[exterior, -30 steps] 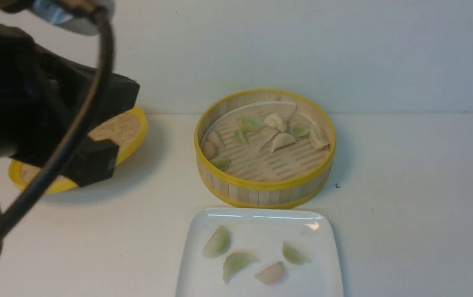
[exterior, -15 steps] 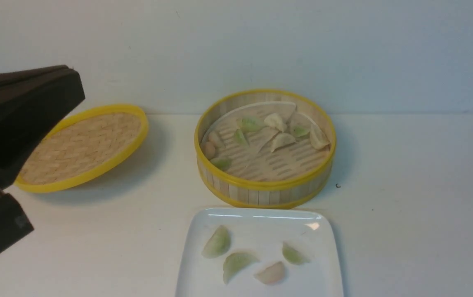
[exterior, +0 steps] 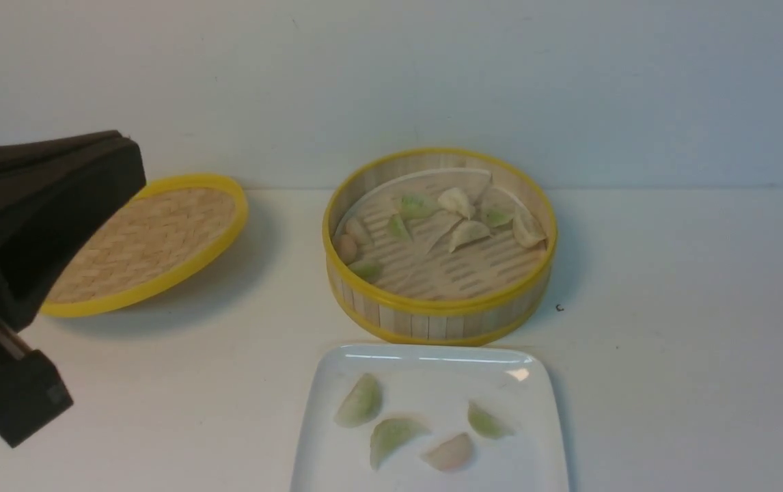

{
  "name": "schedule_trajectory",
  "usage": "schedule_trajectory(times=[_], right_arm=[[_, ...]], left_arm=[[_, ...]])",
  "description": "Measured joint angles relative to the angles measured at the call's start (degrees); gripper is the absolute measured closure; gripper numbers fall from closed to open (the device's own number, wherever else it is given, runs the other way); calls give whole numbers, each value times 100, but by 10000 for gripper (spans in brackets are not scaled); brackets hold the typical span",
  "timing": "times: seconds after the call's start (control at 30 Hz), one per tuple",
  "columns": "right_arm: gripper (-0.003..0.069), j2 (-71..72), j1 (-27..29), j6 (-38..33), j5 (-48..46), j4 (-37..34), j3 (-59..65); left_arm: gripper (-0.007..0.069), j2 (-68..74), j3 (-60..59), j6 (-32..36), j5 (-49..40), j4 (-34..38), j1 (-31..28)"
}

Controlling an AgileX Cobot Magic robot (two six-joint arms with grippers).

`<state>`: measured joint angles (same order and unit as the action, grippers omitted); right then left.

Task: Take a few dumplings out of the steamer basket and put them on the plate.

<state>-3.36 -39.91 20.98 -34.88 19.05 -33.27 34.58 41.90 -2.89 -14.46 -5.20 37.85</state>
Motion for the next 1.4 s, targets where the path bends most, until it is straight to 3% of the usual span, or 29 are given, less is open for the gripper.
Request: schedule_trajectory(times=[0.13, 0.4, 0.53, 0.87, 1.4], right_arm=[[673, 0, 0, 0, 0, 0, 0], [673, 0, 0, 0, 0, 0, 0], [673, 0, 0, 0, 0, 0, 0], [673, 0, 0, 0, 2, 0, 0], [673, 0, 0, 0, 2, 0, 0]], left_arm=[[631, -518, -610, 7, 0, 74, -749], [631, -2333, -2831, 7, -21, 430, -2840], [631, -3073, -3797, 7, -36, 454, -3320], [631, -3513, -4357, 29, -692, 483, -3489], [631, -3513, -4357, 24, -724, 483, -3495]])
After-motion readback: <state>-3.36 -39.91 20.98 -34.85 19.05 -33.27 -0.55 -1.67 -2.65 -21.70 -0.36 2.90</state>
